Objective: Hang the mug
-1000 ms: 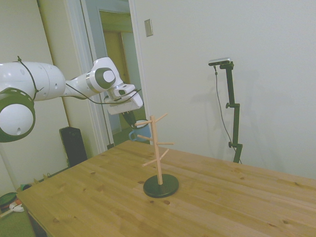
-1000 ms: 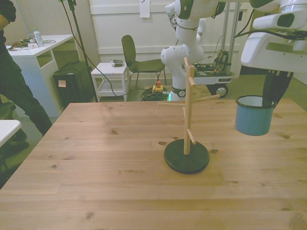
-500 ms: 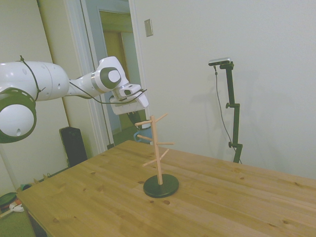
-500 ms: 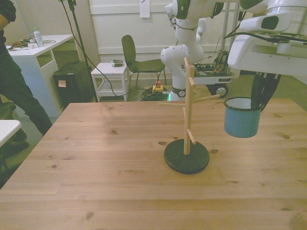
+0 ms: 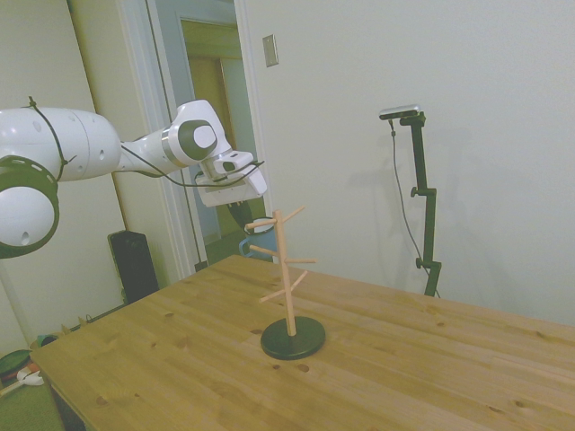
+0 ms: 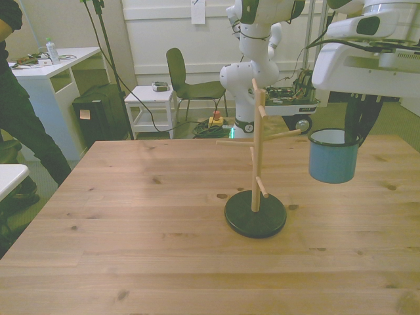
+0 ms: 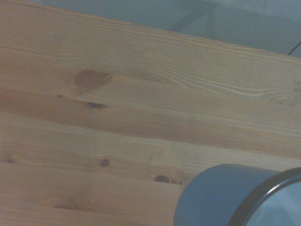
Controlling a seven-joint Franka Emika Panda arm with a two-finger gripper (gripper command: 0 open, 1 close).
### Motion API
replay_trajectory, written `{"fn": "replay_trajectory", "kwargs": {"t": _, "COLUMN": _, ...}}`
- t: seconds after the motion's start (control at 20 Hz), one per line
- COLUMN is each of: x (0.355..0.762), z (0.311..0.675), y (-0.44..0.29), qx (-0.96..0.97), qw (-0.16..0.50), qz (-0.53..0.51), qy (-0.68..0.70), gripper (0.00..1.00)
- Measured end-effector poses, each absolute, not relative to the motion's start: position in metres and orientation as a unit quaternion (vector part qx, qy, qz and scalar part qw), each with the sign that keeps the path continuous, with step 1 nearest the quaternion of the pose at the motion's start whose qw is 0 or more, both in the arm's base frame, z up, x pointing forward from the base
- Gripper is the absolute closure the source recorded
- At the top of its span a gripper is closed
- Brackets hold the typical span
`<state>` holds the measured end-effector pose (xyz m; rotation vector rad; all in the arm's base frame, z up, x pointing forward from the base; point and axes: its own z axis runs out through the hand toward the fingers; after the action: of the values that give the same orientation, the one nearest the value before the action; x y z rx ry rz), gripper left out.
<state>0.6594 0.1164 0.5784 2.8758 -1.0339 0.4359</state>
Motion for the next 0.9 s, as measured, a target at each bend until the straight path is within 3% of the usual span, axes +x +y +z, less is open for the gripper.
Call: {"fn": "replay_trajectory", "kwargs": {"t": 0.9, "x": 0.645, "z": 0.582, "y": 0.069, "qx": 0.924, "qw": 0.014, "qz": 0.142, "qy": -0.355, "gripper": 1.0}}
